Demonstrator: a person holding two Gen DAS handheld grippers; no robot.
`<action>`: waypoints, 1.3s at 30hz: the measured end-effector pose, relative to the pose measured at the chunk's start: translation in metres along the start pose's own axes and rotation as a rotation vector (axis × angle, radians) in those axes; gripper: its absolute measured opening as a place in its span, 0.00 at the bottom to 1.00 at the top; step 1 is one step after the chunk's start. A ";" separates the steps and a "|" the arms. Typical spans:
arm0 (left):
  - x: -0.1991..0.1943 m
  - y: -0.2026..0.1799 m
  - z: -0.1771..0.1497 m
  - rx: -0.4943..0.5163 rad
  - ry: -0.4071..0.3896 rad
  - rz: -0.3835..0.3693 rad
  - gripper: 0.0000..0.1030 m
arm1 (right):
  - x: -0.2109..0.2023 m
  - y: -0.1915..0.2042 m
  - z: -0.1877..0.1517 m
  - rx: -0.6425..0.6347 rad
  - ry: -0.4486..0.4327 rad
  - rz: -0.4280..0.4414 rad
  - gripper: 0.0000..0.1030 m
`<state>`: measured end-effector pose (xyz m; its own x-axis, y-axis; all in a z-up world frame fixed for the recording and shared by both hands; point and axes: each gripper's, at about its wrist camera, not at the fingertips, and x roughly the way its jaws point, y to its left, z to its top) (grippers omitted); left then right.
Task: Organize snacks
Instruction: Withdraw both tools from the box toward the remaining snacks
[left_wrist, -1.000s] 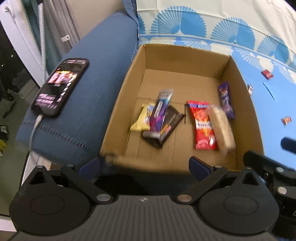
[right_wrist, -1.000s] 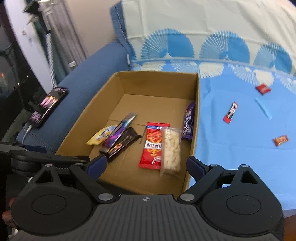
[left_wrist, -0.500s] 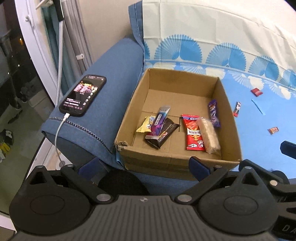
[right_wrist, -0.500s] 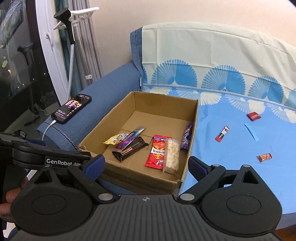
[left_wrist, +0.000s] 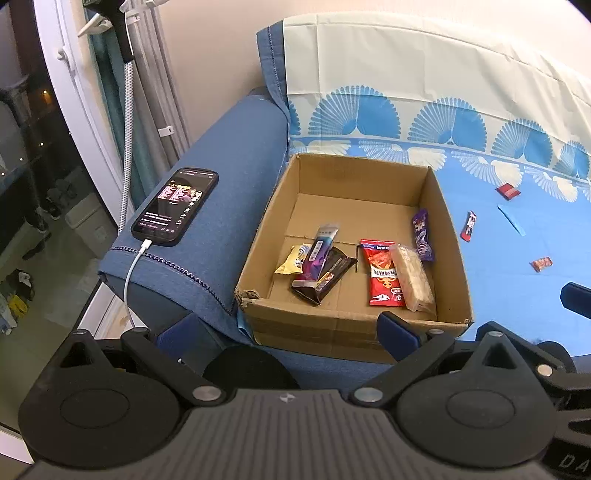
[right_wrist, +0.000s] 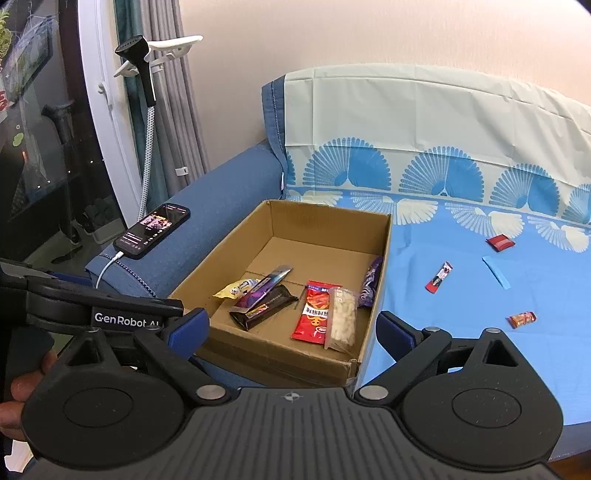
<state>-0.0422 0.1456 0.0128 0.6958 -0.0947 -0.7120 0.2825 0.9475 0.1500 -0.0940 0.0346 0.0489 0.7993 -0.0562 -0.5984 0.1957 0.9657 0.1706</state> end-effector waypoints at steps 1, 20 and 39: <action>0.000 0.000 0.000 0.000 0.001 0.000 1.00 | 0.000 0.000 0.000 0.001 0.000 0.000 0.94; 0.010 -0.005 0.006 0.011 0.025 0.005 1.00 | 0.009 -0.006 -0.001 0.025 0.028 0.004 0.95; 0.040 -0.074 0.044 0.104 0.104 -0.062 1.00 | 0.015 -0.085 -0.008 0.215 0.007 -0.078 0.95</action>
<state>-0.0067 0.0584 0.0035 0.6040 -0.1148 -0.7887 0.3933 0.9036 0.1697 -0.1031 -0.0463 0.0187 0.7732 -0.1261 -0.6215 0.3737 0.8824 0.2859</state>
